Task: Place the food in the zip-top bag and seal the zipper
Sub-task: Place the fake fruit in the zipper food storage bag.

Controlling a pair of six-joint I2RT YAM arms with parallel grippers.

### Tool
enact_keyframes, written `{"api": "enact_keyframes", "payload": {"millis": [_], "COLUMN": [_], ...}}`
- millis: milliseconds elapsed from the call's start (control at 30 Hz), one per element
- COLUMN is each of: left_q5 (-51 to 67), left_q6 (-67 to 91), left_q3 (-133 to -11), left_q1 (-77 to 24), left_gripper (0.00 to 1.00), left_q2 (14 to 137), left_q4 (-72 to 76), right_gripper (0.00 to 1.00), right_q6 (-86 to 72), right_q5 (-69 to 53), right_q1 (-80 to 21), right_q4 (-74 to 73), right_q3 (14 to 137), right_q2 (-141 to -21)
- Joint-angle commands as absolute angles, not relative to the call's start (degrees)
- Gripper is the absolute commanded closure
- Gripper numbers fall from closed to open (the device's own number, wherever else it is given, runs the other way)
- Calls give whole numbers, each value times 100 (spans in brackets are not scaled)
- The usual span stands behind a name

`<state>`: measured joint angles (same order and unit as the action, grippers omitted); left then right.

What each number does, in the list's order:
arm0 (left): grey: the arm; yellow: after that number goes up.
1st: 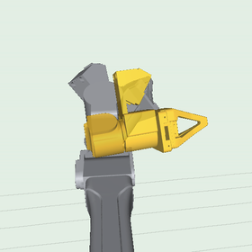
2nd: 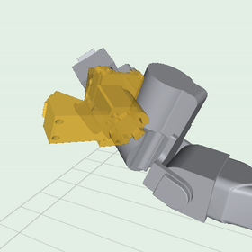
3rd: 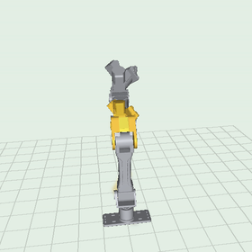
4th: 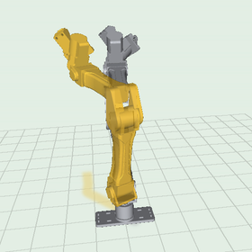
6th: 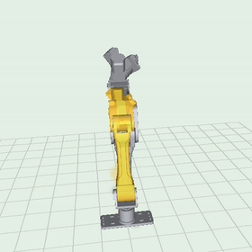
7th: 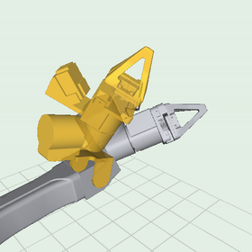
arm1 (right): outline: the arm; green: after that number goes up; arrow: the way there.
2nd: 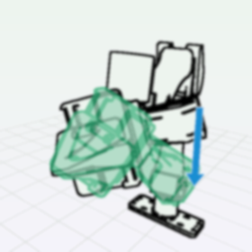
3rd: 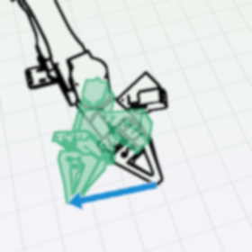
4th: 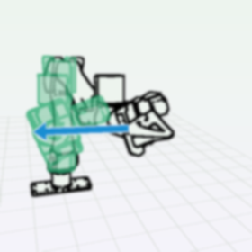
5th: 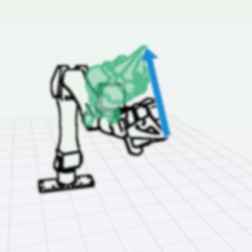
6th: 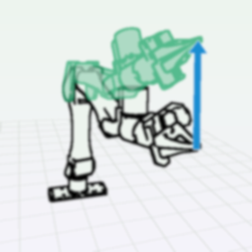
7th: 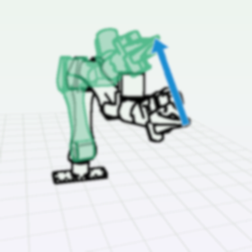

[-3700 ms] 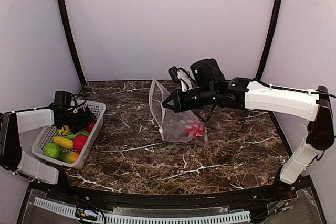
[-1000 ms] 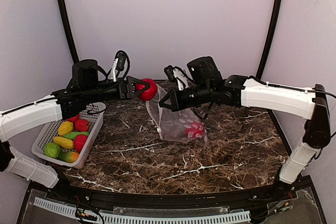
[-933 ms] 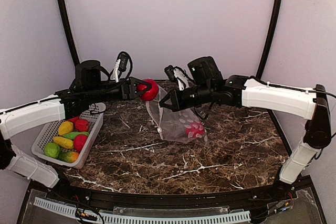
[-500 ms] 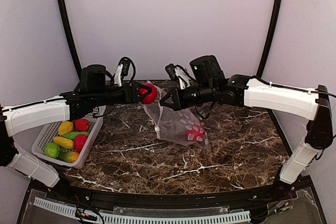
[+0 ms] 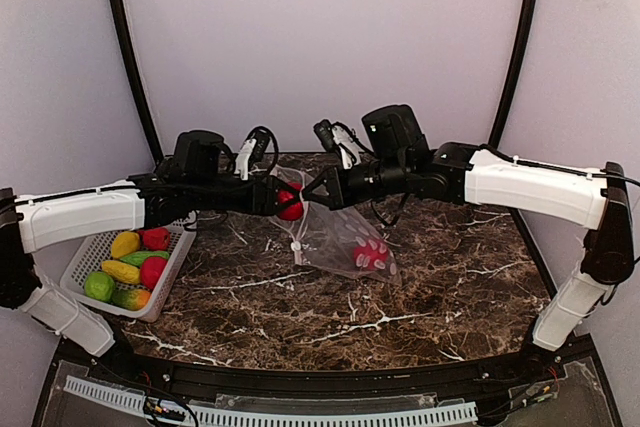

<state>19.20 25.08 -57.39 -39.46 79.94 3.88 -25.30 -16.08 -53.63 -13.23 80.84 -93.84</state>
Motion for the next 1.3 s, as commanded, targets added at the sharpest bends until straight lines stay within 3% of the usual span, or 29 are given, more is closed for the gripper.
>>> {"api": "enact_keyframes", "payload": {"millis": [0,200,833,1067,1267], "left_q5": [1803,1807,1653,1415,27], "left_q6": [2303,2294,2252,2295,2131], "left_q3": [-5950,-5963,-5859,-5999,-6213], "left_q1": [-4013,-4016,-4016,-4017,-3806], "left_gripper": [27,15,12,11,2], "left_q2": [8009,8017,7565,6612,6046], "left_q4": [122,138,58,-1078,-3065], "right_gripper": [100,100,100,100,100], "right_q6": [-2452,-2453,-2461,-2452,-2458], "right_q5": [-1663,-1648,-1530,-1345,-1356], "right_q1": [-5396,-5396,-5396,-5396,-5396], "right_q4": [-1090,-1098,-1103,-1162,-1160], "right_q3": [8018,7990,7985,7953,8005], "right_q2": [-9237,-9227,-9230,-9183,-9249]}}
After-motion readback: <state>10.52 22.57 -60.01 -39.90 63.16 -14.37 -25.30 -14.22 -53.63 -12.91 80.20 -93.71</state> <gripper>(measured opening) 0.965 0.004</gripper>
